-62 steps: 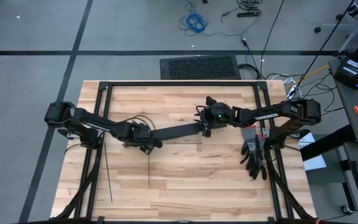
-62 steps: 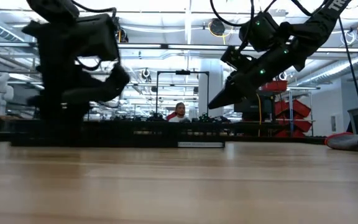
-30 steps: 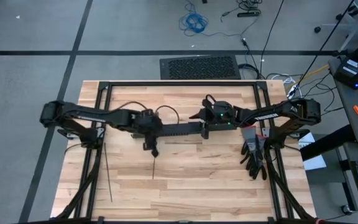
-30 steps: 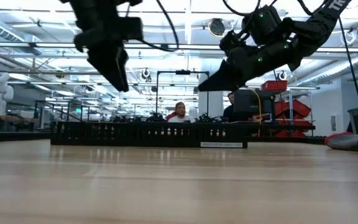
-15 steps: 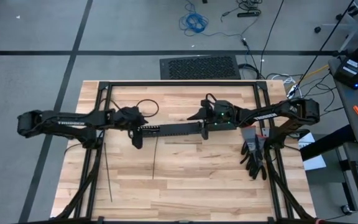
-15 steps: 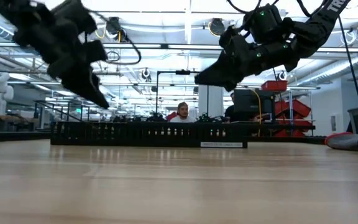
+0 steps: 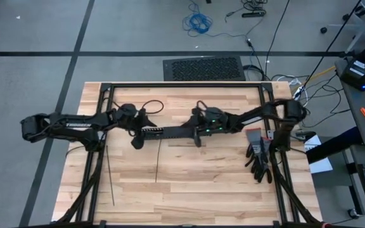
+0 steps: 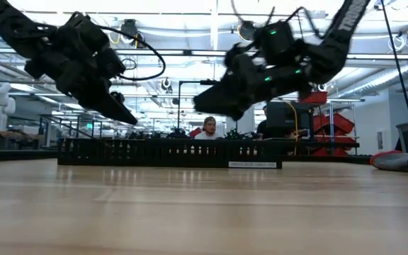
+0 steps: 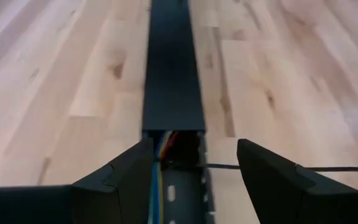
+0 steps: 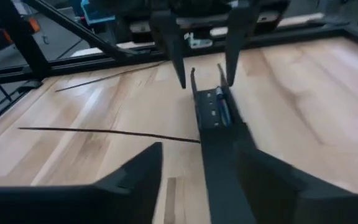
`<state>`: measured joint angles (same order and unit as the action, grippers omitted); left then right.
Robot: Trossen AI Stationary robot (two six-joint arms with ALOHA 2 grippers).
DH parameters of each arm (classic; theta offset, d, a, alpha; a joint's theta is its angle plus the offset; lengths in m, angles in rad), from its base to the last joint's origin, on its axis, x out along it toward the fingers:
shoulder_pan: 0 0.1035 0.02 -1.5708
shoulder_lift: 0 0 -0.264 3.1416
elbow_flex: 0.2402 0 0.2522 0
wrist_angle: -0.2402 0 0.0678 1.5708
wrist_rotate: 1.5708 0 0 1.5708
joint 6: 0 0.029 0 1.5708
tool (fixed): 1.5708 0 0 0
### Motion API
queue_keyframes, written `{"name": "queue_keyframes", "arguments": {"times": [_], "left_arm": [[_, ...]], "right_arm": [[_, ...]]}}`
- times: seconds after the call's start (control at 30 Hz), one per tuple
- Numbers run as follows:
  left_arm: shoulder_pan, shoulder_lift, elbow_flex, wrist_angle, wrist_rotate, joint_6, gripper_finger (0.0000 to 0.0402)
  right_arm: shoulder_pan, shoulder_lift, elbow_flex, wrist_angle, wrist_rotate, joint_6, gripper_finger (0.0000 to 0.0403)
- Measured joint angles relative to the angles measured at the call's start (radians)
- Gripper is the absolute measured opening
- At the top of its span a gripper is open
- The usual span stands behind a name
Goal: Ziptie cables
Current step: Close the black cable duct with the cable duct cover
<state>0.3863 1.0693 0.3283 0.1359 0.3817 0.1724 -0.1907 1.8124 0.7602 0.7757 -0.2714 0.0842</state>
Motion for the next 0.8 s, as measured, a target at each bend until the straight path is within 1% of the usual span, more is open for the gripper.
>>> {"name": "queue_keyframes", "arguments": {"times": [0.07,0.17,0.23,0.3,0.4,0.47,0.53,0.6,0.67,0.8], "left_arm": [[0.01,0.023,0.0,0.026,0.039,0.001,0.0237],[0.013,0.063,0.0,0.028,0.058,0.001,0.025],[0.013,0.098,0.0,0.031,0.061,0.001,0.0255],[0.013,0.132,0.0,0.032,0.061,0.0,0.0256],[0.013,0.183,0.0,0.074,0.055,0.001,0.0256],[0.013,0.205,0.001,0.107,0.043,0.0,0.0256],[0.013,0.221,0.001,0.14,0.036,-0.001,0.0256],[0.013,0.224,0.006,0.145,0.033,-0.009,0.0255],[0.013,0.209,0.022,0.116,0.03,-0.027,0.0255],[0.011,0.143,0.059,0.07,0.028,-0.014,0.0255]], "right_arm": [[0.008,0.058,0.052,-0.006,0.0,0.009,0.022],[0.011,0.117,0.13,-0.022,0.007,0.005,0.0265],[0.007,0.138,0.181,-0.048,0.048,0.013,0.0281],[0.0,0.147,0.23,-0.122,0.084,0.009,0.0284],[-0.009,0.15,0.3,-0.301,0.087,-0.046,0.026],[-0.006,0.15,0.343,-0.402,0.085,-0.084,0.0234],[-0.002,0.15,0.371,-0.464,0.082,-0.105,0.0204],[0.004,0.15,0.382,-0.481,0.082,-0.117,0.0178],[0.004,0.149,0.386,-0.481,0.082,-0.122,0.0157],[0.003,0.147,0.386,-0.461,0.082,-0.124,0.0138]]}}
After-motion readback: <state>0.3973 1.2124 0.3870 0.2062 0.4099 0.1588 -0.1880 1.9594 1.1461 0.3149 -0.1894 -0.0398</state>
